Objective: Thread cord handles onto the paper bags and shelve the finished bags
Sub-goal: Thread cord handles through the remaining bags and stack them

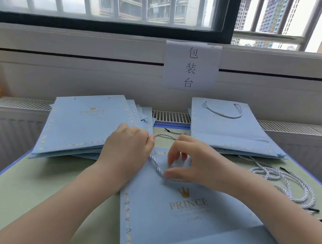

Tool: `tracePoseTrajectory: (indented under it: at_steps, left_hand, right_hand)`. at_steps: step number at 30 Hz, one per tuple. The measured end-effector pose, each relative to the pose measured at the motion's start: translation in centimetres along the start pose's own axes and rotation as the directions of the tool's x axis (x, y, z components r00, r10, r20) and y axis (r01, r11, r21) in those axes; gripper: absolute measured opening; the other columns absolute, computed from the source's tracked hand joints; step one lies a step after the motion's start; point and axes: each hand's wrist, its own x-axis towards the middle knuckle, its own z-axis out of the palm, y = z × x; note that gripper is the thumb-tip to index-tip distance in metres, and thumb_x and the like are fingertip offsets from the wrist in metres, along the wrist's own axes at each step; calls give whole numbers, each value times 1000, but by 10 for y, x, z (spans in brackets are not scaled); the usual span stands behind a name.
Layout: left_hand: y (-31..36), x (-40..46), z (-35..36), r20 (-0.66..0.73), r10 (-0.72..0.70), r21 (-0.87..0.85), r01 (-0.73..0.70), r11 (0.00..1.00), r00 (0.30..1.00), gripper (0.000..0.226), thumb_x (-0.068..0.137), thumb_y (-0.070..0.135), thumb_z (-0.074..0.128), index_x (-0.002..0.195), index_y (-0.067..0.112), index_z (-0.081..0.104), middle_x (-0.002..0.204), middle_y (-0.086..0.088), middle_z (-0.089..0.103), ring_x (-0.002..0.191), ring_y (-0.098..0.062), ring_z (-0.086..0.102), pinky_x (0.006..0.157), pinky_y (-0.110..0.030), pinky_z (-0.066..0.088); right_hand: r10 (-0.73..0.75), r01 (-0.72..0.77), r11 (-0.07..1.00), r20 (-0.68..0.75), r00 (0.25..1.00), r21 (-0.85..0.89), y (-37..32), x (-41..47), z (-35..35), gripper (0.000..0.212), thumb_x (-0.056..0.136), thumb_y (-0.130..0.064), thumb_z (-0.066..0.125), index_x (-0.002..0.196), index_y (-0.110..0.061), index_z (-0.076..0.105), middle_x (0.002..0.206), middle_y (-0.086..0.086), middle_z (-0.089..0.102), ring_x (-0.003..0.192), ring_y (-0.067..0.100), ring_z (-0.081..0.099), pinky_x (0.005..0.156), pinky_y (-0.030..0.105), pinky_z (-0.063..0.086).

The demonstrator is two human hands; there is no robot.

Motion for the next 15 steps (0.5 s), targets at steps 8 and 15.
tracePoseTrajectory:
  at_steps: [8,15]
  left_hand:
    - [-11,4,4,86,-83,112,73,991,993,43,100,39,30,64,17,32,73,-2,43,74,-28,45,65,-30,33]
    - [-8,3,2,202,-77,143,49,988,976,49,95,57,31,65,19,36,71,3,45,76,-24,47,65,-31,34]
  right_hand:
    - [-10,41,977,147,989,-210,-21,-4,10,10,88,-32,61,92,-23,60,91,-8,57,86,9,49,82,28,42]
    - [0,6,951,20,1000,-310,-18,-3,11,10,96,-29,45,92,-20,43,83,-4,52,77,19,44,72,33,40]
